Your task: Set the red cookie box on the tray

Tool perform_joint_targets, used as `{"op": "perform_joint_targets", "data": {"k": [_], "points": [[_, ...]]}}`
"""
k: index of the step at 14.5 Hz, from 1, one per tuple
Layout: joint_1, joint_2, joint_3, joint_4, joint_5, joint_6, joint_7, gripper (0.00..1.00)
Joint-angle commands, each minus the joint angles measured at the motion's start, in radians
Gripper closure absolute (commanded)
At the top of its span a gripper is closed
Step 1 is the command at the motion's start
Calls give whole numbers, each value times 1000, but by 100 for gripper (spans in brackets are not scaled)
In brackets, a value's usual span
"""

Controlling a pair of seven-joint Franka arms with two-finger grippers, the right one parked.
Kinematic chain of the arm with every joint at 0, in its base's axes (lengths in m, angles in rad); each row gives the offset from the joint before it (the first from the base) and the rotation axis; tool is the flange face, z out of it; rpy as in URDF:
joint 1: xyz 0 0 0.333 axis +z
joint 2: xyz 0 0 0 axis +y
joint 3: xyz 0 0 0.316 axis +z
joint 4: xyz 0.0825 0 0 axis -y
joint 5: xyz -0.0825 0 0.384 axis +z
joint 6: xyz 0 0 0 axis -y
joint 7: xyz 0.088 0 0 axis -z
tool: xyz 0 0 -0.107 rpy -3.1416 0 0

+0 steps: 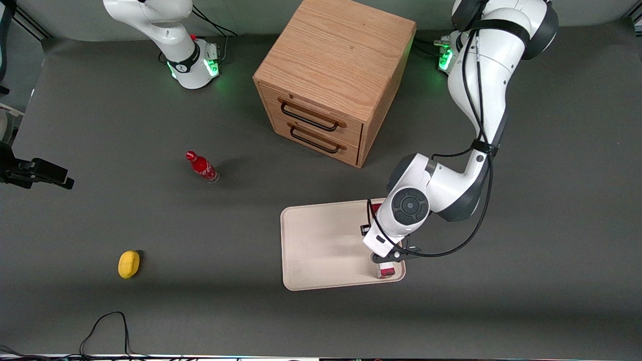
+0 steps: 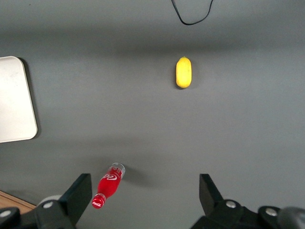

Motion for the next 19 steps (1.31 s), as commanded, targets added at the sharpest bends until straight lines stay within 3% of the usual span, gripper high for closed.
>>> {"op": "perform_joint_targets", "data": {"k": [1,5,14,16,19], "points": [[0,-38,3,-35,17,5,-20,0],[12,-123,7,-82,17,-17,-18,0],[178,-686,9,-603,15,-97,182,0],[193,-792,47,-680,15,-124,236,0],[198,-869,137,-685,-2,-213,392,0]]}}
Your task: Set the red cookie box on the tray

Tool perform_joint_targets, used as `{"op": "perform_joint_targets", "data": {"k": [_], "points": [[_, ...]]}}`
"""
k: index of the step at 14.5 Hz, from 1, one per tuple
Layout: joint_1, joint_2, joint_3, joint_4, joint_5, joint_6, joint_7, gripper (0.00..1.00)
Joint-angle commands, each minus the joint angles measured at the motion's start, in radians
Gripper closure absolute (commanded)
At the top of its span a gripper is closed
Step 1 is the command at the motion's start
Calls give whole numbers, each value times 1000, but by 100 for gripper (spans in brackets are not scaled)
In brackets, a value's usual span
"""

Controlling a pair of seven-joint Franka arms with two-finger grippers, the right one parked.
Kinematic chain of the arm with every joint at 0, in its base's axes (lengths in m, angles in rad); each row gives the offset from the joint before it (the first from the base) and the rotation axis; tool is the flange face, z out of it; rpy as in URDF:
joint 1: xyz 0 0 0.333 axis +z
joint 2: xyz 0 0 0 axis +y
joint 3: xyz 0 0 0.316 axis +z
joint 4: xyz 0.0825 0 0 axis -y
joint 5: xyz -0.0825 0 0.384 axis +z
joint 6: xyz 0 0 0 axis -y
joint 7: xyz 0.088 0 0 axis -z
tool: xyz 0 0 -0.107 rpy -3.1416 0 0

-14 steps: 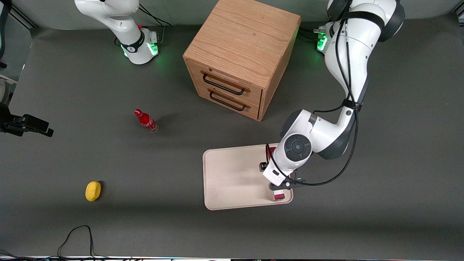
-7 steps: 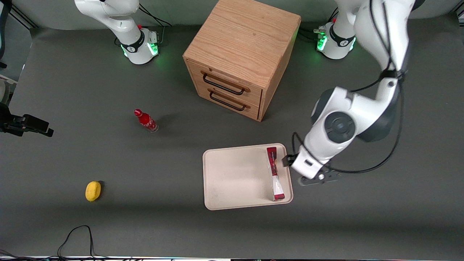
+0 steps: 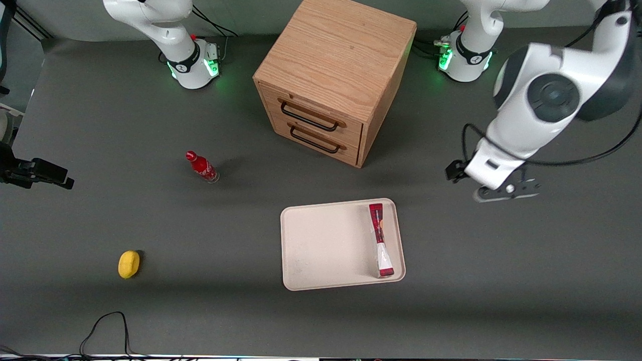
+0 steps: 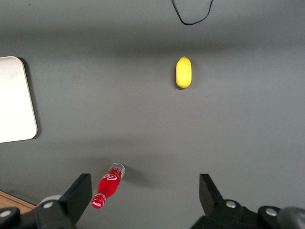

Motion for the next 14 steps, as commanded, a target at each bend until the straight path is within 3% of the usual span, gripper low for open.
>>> {"op": "perform_joint_targets", "data": {"k": [1,6,9,11,14], "points": [[19,-107,71,-61,-10,-46,151,0],[30,-129,238,-24,-36,-115,389,0],[33,-118,240,69,-28,-216,372,0],[100,-114,231,103,-43,-261,381,0],[156,-109,151,134,-44,-307,370,0]]}}
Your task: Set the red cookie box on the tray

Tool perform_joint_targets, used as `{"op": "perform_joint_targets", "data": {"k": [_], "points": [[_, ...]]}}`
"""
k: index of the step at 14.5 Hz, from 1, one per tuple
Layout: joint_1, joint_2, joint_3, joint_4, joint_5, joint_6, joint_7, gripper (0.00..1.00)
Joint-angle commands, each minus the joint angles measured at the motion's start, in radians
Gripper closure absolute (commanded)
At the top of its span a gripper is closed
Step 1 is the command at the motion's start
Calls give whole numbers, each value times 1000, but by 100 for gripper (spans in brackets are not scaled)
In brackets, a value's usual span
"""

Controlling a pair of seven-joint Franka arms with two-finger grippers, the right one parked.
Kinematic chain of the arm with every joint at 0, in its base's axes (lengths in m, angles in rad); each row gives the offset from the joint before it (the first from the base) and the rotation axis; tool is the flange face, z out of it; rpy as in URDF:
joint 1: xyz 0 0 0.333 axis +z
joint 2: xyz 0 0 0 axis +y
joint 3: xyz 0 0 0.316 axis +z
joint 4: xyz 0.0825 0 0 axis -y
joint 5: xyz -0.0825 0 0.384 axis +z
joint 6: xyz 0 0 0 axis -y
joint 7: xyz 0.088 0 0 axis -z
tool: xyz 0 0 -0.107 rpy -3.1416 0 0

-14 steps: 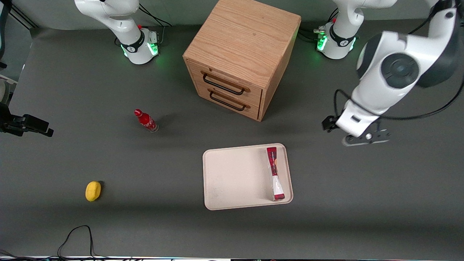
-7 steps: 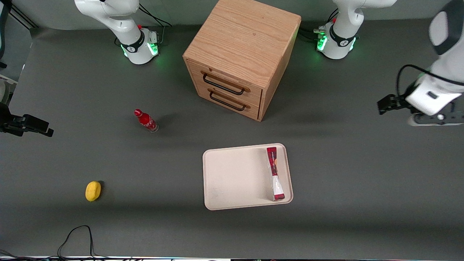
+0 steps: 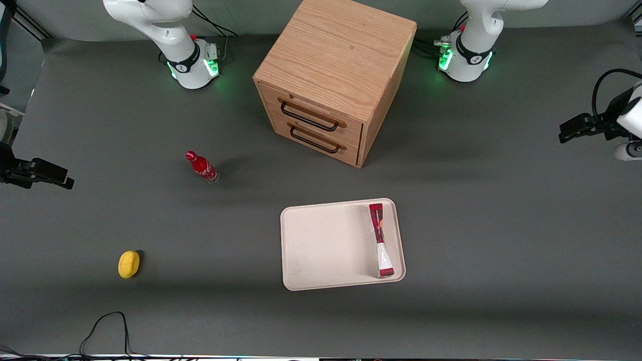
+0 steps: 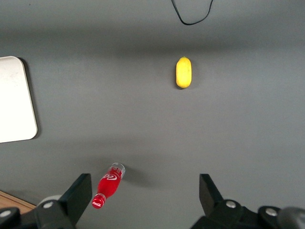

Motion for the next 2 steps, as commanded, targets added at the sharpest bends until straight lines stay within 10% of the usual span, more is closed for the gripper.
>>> {"op": "perform_joint_targets", "data": {"k": [1,2], "points": [[48,9,-58,44,-12,-50,-4,0],[39,14,-57,48,-10,-56,-1,0]]}}
